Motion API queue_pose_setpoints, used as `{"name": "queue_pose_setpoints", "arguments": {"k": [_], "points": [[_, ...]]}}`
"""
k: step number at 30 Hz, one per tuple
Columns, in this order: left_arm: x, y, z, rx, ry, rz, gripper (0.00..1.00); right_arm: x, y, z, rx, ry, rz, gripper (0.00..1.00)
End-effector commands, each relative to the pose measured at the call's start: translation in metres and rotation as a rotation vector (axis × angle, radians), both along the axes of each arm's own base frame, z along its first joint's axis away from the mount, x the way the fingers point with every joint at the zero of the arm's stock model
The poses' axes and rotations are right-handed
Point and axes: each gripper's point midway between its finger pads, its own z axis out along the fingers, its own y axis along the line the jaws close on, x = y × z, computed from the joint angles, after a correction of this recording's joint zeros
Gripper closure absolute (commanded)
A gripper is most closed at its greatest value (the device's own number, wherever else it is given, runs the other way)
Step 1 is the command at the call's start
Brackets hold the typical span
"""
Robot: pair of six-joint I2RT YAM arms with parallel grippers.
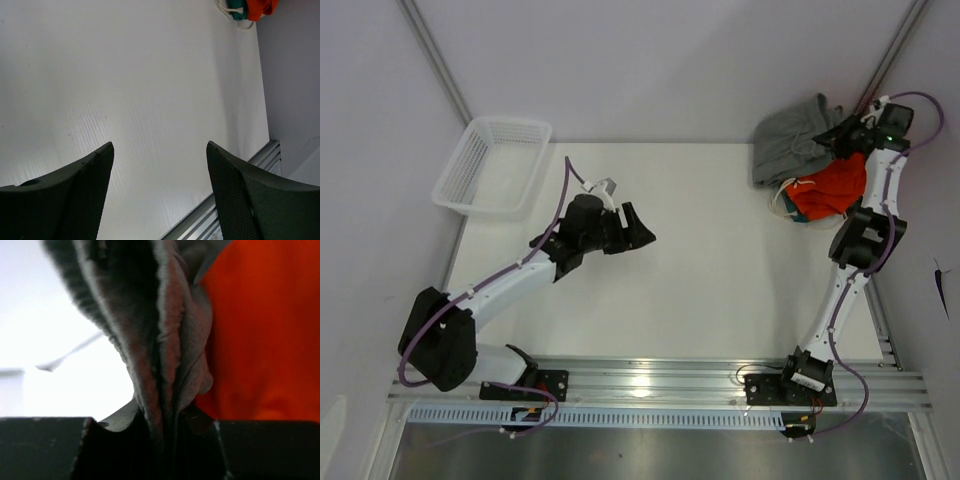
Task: Fold and stack the shorts
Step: Neatly place the folded shorts to the corner
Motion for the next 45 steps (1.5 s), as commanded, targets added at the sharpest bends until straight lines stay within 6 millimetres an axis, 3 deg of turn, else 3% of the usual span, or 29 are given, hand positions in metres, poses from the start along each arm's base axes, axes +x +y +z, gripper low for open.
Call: {"name": "queue_pose_setpoints", "arguments": {"k": [1,2,6,10,13,18,26,33,36,42,45], "points": [[0.008,-0.003,0.014,0.012,-0.036,-0.024,0.23,0.003,-0.030,0.089,0.133,-0.249,0.020,1.00],[0.009,-0.003,0.012,0.014,-0.036,-0.024,0.23,0.000,-0.042,0.103,0.155,-0.312,0.047,1.00],[0.014,-0.010,0.009,0.011,-0.017,-0.036,0.24,0.000,-0.057,0.128,0.237,-0.382,0.039,1.00],[0.015,-0.009,0.006,0.036,-0.006,-0.031,0.24,-0.011,-0.076,0.131,0.286,-0.341,-0.015,1.00],[0.016,-0.008,0.005,0.037,-0.008,-0.025,0.24,-0.022,-0.086,0.128,0.224,-0.318,-0.042,1.00],[0.015,-0.014,0.003,0.041,0.005,-0.043,0.24,-0.038,-0.122,0.129,0.178,-0.302,-0.134,1.00],[0.015,-0.021,0.015,0.061,-0.004,-0.073,0.24,-0.080,-0.174,0.098,0.062,-0.154,-0.288,1.00],[0.017,-0.026,0.016,0.075,0.007,-0.087,0.24,-0.099,-0.204,0.113,0.023,-0.162,-0.364,1.00],[0.018,-0.025,0.015,0.081,0.004,-0.082,0.24,-0.100,-0.209,0.106,-0.031,-0.140,-0.395,1.00],[0.019,-0.028,0.009,0.096,0.022,-0.090,0.24,-0.102,-0.235,0.060,-0.173,0.005,-0.528,1.00],[0.020,-0.027,0.008,0.102,0.025,-0.090,0.24,-0.107,-0.243,0.047,-0.228,0.057,-0.568,1.00]]}}
